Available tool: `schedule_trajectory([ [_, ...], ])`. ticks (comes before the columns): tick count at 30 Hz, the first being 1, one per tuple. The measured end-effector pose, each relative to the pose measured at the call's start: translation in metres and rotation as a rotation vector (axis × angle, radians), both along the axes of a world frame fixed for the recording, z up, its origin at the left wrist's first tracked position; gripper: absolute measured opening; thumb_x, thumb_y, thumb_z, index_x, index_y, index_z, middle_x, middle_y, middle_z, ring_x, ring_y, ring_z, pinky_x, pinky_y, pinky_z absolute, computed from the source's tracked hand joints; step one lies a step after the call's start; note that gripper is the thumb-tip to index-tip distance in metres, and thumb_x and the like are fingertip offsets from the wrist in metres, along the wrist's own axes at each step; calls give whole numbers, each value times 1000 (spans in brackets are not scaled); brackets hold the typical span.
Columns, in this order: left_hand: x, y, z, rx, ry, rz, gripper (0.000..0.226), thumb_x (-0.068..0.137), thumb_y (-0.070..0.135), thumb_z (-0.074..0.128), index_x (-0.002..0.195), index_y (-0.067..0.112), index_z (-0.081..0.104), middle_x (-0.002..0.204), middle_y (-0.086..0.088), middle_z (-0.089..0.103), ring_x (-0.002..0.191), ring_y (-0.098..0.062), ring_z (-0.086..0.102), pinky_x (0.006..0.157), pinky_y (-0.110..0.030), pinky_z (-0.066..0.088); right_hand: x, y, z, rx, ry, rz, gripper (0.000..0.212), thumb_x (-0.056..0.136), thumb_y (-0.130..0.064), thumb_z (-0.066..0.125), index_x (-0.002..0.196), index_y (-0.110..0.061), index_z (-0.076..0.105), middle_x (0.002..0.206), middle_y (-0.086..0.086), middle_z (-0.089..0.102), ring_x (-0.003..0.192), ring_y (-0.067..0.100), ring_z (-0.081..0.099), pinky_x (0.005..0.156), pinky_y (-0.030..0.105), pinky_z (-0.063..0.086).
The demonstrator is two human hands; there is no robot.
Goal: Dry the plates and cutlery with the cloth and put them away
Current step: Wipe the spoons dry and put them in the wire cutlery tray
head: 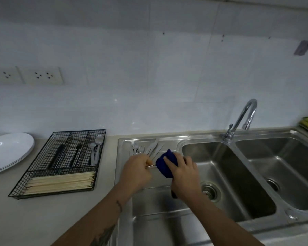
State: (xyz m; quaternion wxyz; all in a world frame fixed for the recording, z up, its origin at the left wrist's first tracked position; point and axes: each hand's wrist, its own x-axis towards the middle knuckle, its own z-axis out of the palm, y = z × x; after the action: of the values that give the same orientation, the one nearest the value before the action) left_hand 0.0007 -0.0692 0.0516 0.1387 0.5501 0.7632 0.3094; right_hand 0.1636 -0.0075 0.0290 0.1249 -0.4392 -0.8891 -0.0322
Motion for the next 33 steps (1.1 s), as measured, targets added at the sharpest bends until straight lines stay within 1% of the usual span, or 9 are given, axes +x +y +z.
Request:
schedule_trajectory([
  [3, 4, -9, 4, -9, 24, -9, 21, 81, 2, 66, 84, 23, 66, 81, 6, 62, 73, -9, 56, 60, -17, 38, 6, 0, 12, 10, 21, -85, 81, 55, -13, 79, 130, -22, 52, 133, 7, 50, 107, 30, 50, 84, 43, 46],
  [7, 6, -9, 11, 56, -9, -40, 24, 80, -1, 64, 86, 22, 68, 83, 10, 61, 78, -8, 59, 69, -23, 50, 5, -15, 13, 68, -63, 49, 93, 51, -17, 81, 137, -21, 45, 139, 7, 45, 111, 32, 48, 85, 44, 47],
  [12, 10, -18, 9, 57, 55, -65, 23, 82, 1, 61, 82, 24, 65, 84, 9, 59, 77, -10, 57, 68, -25, 51, 8, -20, 11, 24, 7, -58, 91, 50, -18, 80, 136, -20, 48, 136, 7, 51, 108, 31, 51, 83, 43, 47],
  [16, 7, -22, 12, 85, 44, -75, 20, 83, 2, 64, 85, 21, 66, 85, 7, 61, 78, -9, 56, 69, -24, 51, 6, -30, 9, 33, -7, 62, 88, 54, -16, 81, 135, -17, 49, 141, 5, 47, 115, 28, 49, 91, 42, 49],
  [20, 0, -31, 7, 14, 82, -69, 27, 83, 3, 62, 78, 29, 58, 84, 8, 58, 79, -10, 54, 63, -18, 37, 18, -18, 3, -43, 125, -49, 83, 63, -10, 76, 140, -16, 45, 142, 4, 49, 115, 27, 51, 93, 38, 48],
  [24, -6, -36, 4, -23, 103, -48, 20, 91, 10, 58, 97, 23, 72, 98, 8, 65, 88, -9, 59, 79, -23, 50, 16, -17, 8, -40, 330, -80, 75, 60, 4, 73, 132, -8, 54, 129, 11, 59, 104, 33, 56, 88, 40, 50],
  [26, -4, -34, 7, -17, 90, -61, 22, 93, 11, 57, 98, 23, 75, 98, 8, 67, 86, -8, 61, 81, -26, 53, 5, -25, 15, -25, 384, -58, 75, 58, 5, 72, 131, -7, 55, 129, 12, 58, 105, 33, 55, 88, 41, 50],
  [30, -5, -27, 20, -93, -140, -57, 20, 88, 7, 60, 82, 19, 74, 83, 2, 71, 75, -13, 65, 72, -29, 56, -7, -40, 7, -29, 286, 87, 83, 58, -2, 77, 136, -12, 50, 138, 8, 52, 112, 28, 51, 93, 38, 49],
  [33, -9, -32, 22, -162, -402, 28, 21, 85, 4, 62, 76, 19, 73, 82, 0, 71, 67, -12, 60, 61, -24, 48, 2, -37, 0, -45, 282, 22, 85, 56, -2, 77, 136, -15, 51, 137, 6, 53, 109, 27, 53, 89, 41, 51],
])
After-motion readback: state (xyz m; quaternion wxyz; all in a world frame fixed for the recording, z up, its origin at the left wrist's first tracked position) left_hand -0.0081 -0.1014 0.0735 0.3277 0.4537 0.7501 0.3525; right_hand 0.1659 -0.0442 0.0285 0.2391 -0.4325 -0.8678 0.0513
